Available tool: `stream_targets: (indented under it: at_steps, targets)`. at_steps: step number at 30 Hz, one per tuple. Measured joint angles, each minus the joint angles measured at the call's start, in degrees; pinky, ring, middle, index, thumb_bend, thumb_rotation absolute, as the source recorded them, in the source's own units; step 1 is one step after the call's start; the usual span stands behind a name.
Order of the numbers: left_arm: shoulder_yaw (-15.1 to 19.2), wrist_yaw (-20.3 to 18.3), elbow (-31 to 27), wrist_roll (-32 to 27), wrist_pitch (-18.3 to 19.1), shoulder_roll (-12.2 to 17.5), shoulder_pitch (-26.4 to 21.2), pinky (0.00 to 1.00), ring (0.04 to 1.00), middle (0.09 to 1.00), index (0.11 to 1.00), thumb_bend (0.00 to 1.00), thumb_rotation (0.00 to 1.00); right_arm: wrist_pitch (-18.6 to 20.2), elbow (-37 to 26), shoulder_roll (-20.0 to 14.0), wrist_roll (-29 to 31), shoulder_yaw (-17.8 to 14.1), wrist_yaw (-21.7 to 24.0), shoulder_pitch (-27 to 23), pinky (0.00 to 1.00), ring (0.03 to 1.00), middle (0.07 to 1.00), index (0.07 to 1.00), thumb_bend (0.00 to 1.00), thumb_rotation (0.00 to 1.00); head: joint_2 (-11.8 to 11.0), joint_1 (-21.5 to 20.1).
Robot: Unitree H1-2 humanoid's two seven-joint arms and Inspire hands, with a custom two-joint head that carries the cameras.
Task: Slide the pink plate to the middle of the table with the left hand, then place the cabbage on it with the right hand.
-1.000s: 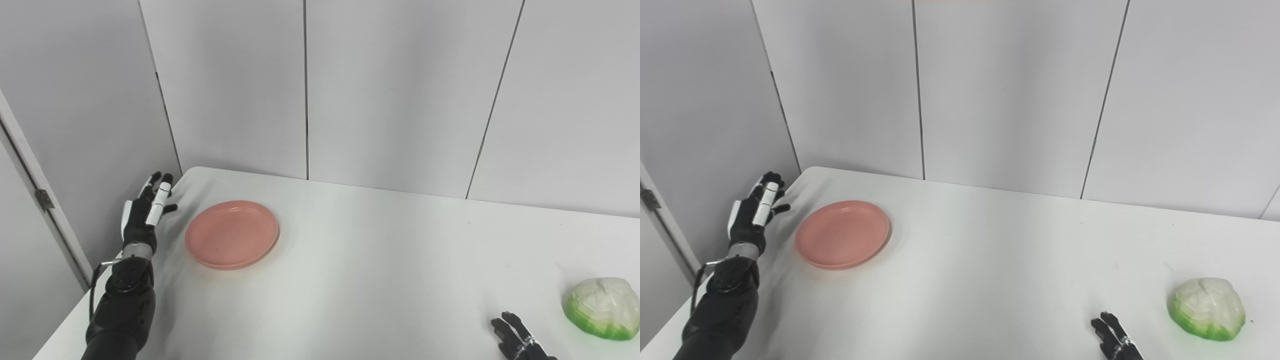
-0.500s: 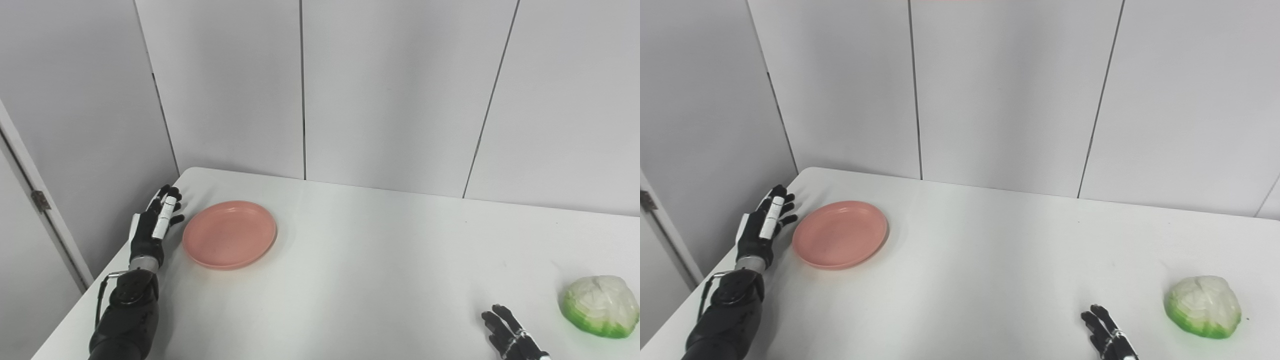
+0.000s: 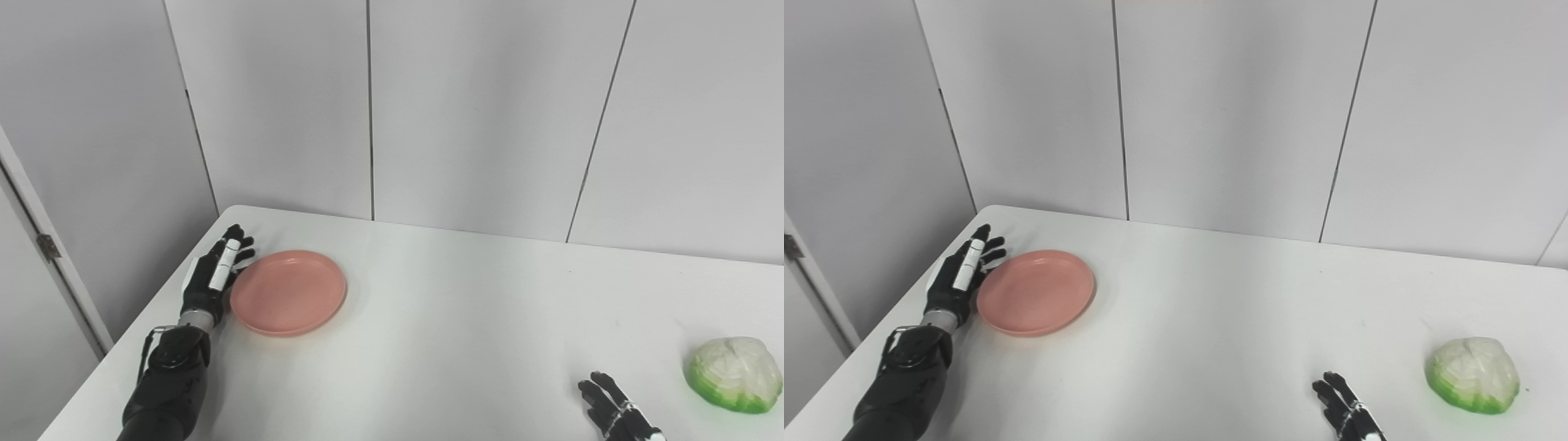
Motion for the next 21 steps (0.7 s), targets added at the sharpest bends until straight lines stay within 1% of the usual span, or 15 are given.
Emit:
stream_targets:
  at_steps: [3,5,7,10,12,14,15,17,18,20,21]
  targets:
    - [-0.1,-0.78,0.41,-0.64,-0.36,-0.86,-0.62,0.68,0.827,0.841,0.893,0.86,0.84,0.18,-0.02,0.02,0.01,0.32,0.0,0.0,0.98,0.922,0.863,0.872,0.89,1.0,0.0,-0.18]
    - [-0.1,-1.15,0.36,-0.73,-0.33,-1.39,-0.81,0.67,0.819,0.837,0.889,0.9,0.84,0.38,-0.05,0.11,0.0,0.54,-0.01,0.01,0.97,0.919,0.859,0.871,0.88,1.0,0.09,-0.35]
    - [-0.12,-1.17,0.24,-0.74,-0.22,-1.89,-0.94,0.67,0.815,0.833,0.88,0.9,0.84,0.51,-0.12,0.12,-0.01,0.76,-0.08,0.02,0.97,0.917,0.857,0.871,0.88,1.0,0.26,-0.62]
    - [-0.11,-1.17,-0.62,-0.75,0.62,-2.55,-0.93,0.66,0.812,0.825,0.873,0.88,0.85,0.66,-0.23,0.1,0.02,0.98,-0.09,0.09,0.97,0.924,0.865,0.878,0.87,1.0,0.35,-0.79]
    - [-0.06,-1.17,-1.31,-0.77,1.19,-3.14,-0.9,0.66,0.814,0.822,0.876,0.9,0.84,0.67,-0.3,0.04,0.06,1.12,-0.08,0.19,0.97,0.927,0.868,0.882,0.87,1.0,1.05,-1.23]
    - [0.15,-1.16,-2.08,-1.12,1.8,-4.13,-0.87,0.66,0.813,0.817,0.88,0.89,0.83,0.67,-0.43,-0.16,0.06,1.36,-0.08,0.44,0.97,0.927,0.868,0.88,0.87,1.0,1.06,-1.23]
    - [0.34,-1.17,-2.77,-1.82,2.33,-4.58,-0.79,0.66,0.813,0.816,0.882,0.88,0.83,0.67,-0.54,-0.35,0.06,1.58,-0.07,0.68,0.97,0.927,0.868,0.88,0.87,1.0,1.58,-1.49]
    - [0.43,-1.17,-3.67,-2.05,2.69,-5.94,-0.63,0.66,0.814,0.819,0.879,0.88,0.84,0.68,-0.78,-0.7,0.05,1.87,-0.07,1.29,0.97,0.927,0.87,0.881,0.87,1.0,1.93,-1.76]
    - [0.51,-1.17,-4.22,-2.43,2.89,-6.53,-0.53,0.67,0.816,0.82,0.874,0.88,0.82,0.69,-0.88,-0.85,0.06,1.95,-0.08,1.58,0.97,0.926,0.872,0.882,0.87,1.0,1.93,-1.76]
    - [0.91,-1.15,-5.75,-3.5,3.59,-8.66,-0.26,0.69,0.83,0.829,0.87,0.86,0.79,0.73,-1.12,-1.08,0.06,2.11,-0.14,2.36,0.96,0.925,0.874,0.882,0.86,1.0,2.98,-2.11]
    - [1.38,-1.05,-6.9,-4.31,3.96,-10.08,-0.03,0.7,0.836,0.834,0.87,0.86,0.79,0.86,-1.31,-1.2,0.06,2.28,-0.32,2.71,0.96,0.925,0.874,0.881,0.86,1.0,2.99,-2.11]
